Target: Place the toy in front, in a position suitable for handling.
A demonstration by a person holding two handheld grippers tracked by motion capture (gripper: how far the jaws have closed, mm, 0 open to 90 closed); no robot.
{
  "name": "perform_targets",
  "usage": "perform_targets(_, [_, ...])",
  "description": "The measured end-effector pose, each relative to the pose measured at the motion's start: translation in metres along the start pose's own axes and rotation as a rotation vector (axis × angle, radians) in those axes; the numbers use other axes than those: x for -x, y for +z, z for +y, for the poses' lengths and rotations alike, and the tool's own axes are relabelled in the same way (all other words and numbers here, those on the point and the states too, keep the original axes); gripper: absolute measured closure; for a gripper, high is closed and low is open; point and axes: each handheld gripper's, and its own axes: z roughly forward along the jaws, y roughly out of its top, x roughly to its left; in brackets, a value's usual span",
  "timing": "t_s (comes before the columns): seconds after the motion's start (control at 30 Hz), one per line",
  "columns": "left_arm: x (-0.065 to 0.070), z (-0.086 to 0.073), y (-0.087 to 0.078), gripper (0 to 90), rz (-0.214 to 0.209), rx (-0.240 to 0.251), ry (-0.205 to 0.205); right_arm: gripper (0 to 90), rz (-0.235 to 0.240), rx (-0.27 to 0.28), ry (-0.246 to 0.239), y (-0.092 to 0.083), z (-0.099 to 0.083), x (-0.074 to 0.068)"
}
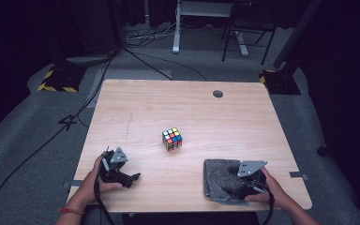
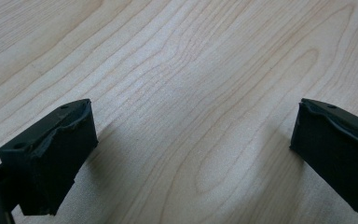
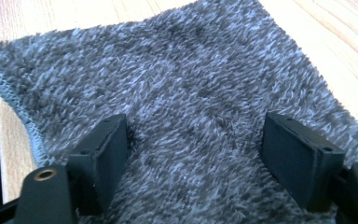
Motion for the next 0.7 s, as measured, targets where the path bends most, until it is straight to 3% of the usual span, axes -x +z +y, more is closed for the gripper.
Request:
perform_targets(0.23, [0.0,0.0,0.0,0.6,0.003,0.0,0.0,23.8,0.002,0.013,0.007,-0.001,-0.003,0.003])
perform_targets(0.7, [0.0,0.0,0.0,0.5,0.003,0.001,-0.001,23.9,-0.08,0.025,0.094,-0.012,-0.018,0.028])
